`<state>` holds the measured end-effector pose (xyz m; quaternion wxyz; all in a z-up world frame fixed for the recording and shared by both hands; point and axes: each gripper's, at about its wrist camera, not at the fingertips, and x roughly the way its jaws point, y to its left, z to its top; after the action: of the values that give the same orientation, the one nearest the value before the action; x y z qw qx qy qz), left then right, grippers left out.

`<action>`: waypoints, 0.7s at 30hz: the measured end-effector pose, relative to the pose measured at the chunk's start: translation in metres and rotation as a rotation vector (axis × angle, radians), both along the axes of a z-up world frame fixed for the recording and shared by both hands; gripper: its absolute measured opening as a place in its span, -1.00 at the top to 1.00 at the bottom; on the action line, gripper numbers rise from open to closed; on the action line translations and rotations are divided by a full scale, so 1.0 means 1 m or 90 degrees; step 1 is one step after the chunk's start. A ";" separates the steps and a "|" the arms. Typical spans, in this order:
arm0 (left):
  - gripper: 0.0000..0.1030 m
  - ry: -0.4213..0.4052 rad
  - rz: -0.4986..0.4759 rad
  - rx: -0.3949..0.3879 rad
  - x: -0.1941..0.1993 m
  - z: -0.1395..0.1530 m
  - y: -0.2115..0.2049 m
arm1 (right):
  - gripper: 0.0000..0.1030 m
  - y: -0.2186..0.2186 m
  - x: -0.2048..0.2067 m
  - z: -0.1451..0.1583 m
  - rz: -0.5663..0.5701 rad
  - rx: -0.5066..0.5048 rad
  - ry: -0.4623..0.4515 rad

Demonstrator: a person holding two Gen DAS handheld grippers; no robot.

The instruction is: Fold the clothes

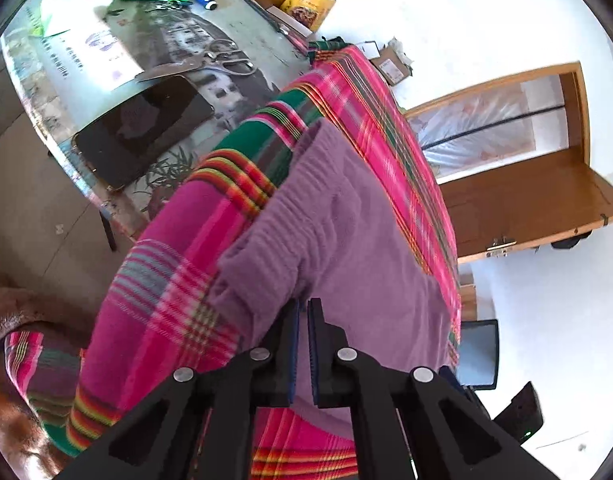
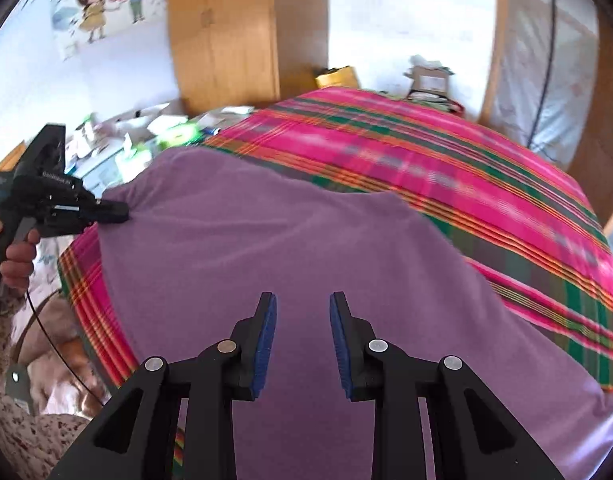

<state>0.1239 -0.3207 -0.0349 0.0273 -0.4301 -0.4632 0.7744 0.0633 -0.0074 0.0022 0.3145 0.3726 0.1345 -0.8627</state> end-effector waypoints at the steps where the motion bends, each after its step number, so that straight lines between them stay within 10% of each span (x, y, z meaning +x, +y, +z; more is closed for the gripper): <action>1: 0.91 0.004 0.004 -0.005 0.001 0.002 0.000 | 0.45 -0.005 0.001 -0.001 0.008 0.002 -0.001; 21: 0.69 0.011 0.151 -0.028 0.047 0.011 -0.028 | 0.45 -0.104 0.044 -0.014 0.211 0.005 -0.017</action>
<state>0.1709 -0.3486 -0.0235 -0.0700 -0.3656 -0.4939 0.7858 0.1068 -0.1109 -0.0121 0.4529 0.3575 0.1932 -0.7936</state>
